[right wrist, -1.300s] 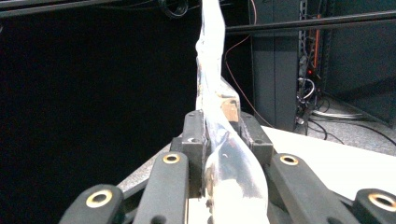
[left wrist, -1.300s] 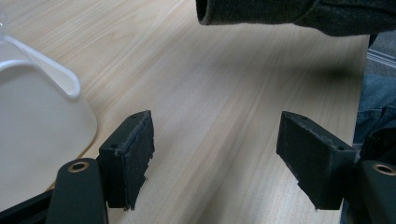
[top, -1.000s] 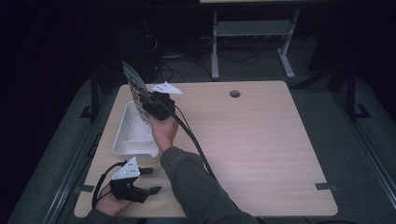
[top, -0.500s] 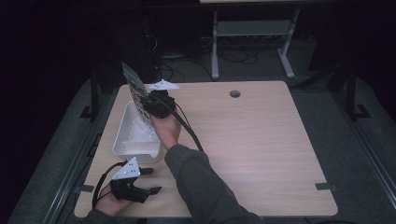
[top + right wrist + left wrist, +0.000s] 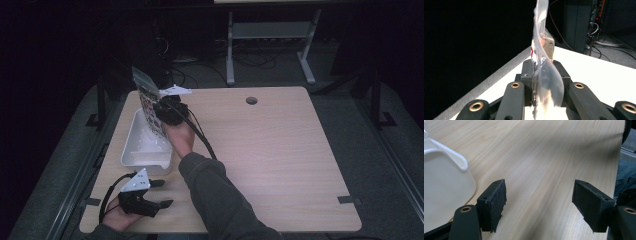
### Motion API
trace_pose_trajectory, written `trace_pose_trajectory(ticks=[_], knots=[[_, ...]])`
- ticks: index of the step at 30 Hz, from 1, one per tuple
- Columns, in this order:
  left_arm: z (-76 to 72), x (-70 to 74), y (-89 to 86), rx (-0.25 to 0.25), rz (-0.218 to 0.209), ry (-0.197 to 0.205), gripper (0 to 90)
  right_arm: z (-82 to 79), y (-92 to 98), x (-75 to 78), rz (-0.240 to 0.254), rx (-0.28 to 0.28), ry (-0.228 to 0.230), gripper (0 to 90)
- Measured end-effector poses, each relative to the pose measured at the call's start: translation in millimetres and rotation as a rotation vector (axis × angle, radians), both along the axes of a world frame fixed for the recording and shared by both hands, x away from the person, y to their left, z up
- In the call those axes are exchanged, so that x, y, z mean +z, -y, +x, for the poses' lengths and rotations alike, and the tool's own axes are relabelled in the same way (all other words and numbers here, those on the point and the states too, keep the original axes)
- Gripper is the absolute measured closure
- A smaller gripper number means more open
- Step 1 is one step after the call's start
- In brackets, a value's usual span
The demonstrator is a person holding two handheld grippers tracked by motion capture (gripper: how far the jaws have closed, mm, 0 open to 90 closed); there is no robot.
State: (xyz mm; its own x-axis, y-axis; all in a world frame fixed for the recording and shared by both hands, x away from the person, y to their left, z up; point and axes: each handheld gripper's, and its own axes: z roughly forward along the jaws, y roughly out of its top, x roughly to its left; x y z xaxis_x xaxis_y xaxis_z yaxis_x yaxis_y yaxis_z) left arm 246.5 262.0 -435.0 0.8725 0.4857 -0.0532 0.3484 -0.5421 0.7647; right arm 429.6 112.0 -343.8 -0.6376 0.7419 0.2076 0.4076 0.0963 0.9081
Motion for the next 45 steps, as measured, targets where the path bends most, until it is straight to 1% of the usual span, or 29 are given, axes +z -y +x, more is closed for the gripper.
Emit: trace_pose_trajectory(ticks=[5, 8, 10, 11, 14, 19, 22, 24, 26, 27, 28, 33, 37, 39, 41, 45], knots=[[-0.1, 0.6, -1.2, 0.001, -0.002, 0.001, 26.8, -5.1, -1.2, -2.3, 0.071, -0.055, 0.0, 75.6], [-0.1, 0.4, -1.4, 0.002, -0.002, 0.001, 26.8, -8.6, -4.0, -2.8, 0.096, -0.092, 0.001, 75.7], [-0.1, 0.2, -1.3, 0.001, -0.001, 0.0, 26.9, -9.5, -5.0, -3.3, 0.102, -0.101, 0.003, 75.7], [0.1, 0.0, -1.4, 0.0, 0.003, -0.001, 26.9, -11.5, -6.7, -5.2, 0.118, -0.117, 0.003, 75.7], [0.1, -0.1, -1.7, 0.0, 0.005, -0.002, 26.9, -15.7, -9.5, -11.5, 0.111, -0.127, 0.018, 75.6], [-0.1, 0.0, -2.0, 0.001, 0.003, -0.001, 27.0, -24.7, -8.1, -23.8, 0.104, -0.144, 0.053, 75.4], [0.2, 0.0, -2.2, 0.002, 0.005, -0.002, 27.0, -27.9, -6.0, -27.9, 0.107, -0.146, 0.061, 75.3], [0.2, -0.4, -1.9, 0.001, 0.007, -0.004, 27.0, -31.8, -3.5, -30.9, 0.078, -0.128, 0.086, 75.1], [0.2, -0.5, -1.8, 0.0, 0.008, -0.004, 27.0, -33.0, -2.5, -31.4, 0.071, -0.12, 0.093, 75.0], [0.3, -0.4, -1.6, 0.0, 0.009, -0.002, 27.0, -35.6, -2.0, -32.7, 0.053, -0.105, 0.111, 74.7], [0.2, -0.4, -1.5, 0.0, 0.009, -0.002, 27.0, -36.5, -1.8, -33.0, 0.047, -0.097, 0.118, 74.7], [0.3, -0.8, -1.2, 0.0, 0.01, -0.003, 27.0, -38.1, -2.2, -32.3, 0.027, -0.078, 0.126, 74.5], [0.5, -0.9, -1.2, -0.003, 0.012, -0.002, 27.0, -32.3, 3.2, -32.1, 0.076, -0.043, 0.077, 72.5], [0.7, -0.9, -1.2, -0.003, 0.011, -0.002, 27.0, -29.9, 5.5, -31.7, 0.078, -0.027, 0.072, 69.7], [0.7, -0.8, -1.2, -0.004, 0.011, -0.002, 27.0, -28.0, 8.4, -31.0, 0.09, -0.017, 0.058, 63.7], [0.4, -0.9, -0.5, -0.005, 0.012, -0.002, 27.0, -24.7, 13.3, -31.7, 0.094, 0.009, 0.036, 58.2]])
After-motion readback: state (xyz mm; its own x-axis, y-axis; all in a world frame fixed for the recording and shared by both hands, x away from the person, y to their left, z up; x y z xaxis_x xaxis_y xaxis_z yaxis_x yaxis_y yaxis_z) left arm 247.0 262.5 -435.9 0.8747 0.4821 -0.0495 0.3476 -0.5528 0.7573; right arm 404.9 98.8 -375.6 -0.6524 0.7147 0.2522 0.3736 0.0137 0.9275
